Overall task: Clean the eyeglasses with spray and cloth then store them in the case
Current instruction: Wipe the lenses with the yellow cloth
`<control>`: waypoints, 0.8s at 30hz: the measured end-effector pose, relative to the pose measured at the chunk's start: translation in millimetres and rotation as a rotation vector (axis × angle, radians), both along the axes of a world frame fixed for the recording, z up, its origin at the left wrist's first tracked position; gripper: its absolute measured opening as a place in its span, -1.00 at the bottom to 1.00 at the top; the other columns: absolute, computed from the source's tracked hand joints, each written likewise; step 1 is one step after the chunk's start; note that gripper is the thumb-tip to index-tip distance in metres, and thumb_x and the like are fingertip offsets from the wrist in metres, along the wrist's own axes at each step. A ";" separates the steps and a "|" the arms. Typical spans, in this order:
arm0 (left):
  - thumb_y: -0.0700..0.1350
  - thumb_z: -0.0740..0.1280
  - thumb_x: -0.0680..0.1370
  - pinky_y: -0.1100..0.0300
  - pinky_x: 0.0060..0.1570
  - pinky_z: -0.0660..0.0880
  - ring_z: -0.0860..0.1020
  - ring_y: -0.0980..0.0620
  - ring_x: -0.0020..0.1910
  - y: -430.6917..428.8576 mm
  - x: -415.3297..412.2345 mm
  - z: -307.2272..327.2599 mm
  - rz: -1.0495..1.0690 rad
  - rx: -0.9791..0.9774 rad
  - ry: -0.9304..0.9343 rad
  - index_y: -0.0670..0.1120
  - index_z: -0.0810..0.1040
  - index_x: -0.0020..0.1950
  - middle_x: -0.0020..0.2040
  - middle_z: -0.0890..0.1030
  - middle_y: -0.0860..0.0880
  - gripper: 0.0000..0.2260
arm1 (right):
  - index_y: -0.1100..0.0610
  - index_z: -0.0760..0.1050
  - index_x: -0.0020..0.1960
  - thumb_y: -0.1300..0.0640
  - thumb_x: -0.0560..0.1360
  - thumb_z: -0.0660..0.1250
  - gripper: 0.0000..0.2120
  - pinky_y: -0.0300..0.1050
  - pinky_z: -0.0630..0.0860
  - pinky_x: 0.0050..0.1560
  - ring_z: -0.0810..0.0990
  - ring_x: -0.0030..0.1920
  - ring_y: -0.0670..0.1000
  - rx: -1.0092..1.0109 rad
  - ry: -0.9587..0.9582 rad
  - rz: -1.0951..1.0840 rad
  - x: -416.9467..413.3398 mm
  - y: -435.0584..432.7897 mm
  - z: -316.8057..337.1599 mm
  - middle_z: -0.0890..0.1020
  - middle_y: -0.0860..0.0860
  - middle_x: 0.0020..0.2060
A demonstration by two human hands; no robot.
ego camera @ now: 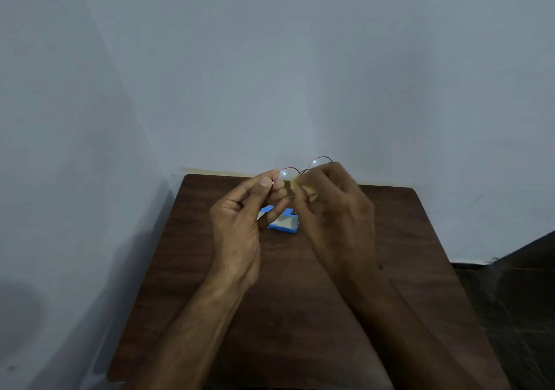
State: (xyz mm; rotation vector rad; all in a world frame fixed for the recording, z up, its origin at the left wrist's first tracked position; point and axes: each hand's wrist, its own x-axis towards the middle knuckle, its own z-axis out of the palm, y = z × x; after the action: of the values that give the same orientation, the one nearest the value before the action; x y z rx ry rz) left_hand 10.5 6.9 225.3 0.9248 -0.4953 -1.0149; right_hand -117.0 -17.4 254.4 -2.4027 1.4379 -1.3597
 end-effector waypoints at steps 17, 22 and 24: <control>-0.14 0.50 0.51 0.20 -0.11 0.67 0.65 0.00 -0.15 -1.0 6.9 5.9 -0.041 0.002 0.017 -0.16 0.79 -0.03 -0.12 0.68 -0.15 -0.88 | 0.18 0.61 -0.07 0.31 0.55 0.41 -0.94 0.06 0.54 -0.16 0.59 -0.10 0.11 -0.088 0.098 0.027 -1.9 -2.6 6.6 0.63 0.05 -0.04; -0.12 0.51 0.49 0.20 -0.10 0.67 0.67 0.03 -0.15 -3.1 6.4 4.9 -0.052 -0.001 -0.014 -0.17 0.78 0.03 -0.12 0.71 -0.14 -0.82 | 0.16 0.65 -0.06 0.29 0.54 0.45 -0.95 -0.05 0.49 -0.23 0.59 -0.13 0.09 -0.112 0.024 -0.095 -3.7 -10.8 9.3 0.65 0.04 -0.07; -0.11 0.52 0.49 0.21 -0.11 0.67 0.67 0.03 -0.15 -3.6 9.2 3.7 -0.042 0.011 -0.010 -0.15 0.79 0.02 -0.12 0.71 -0.13 -0.83 | 0.16 0.64 -0.05 0.31 0.52 0.45 -0.93 -0.10 0.45 -0.22 0.57 -0.12 0.08 -0.103 0.090 -0.068 0.3 -7.1 6.1 0.64 0.04 -0.06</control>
State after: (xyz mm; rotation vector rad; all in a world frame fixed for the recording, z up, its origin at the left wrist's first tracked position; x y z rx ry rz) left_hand 19.7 3.3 229.0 0.9323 -0.5197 -1.0527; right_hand -116.8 -24.5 260.5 -2.5320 1.5208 -1.3897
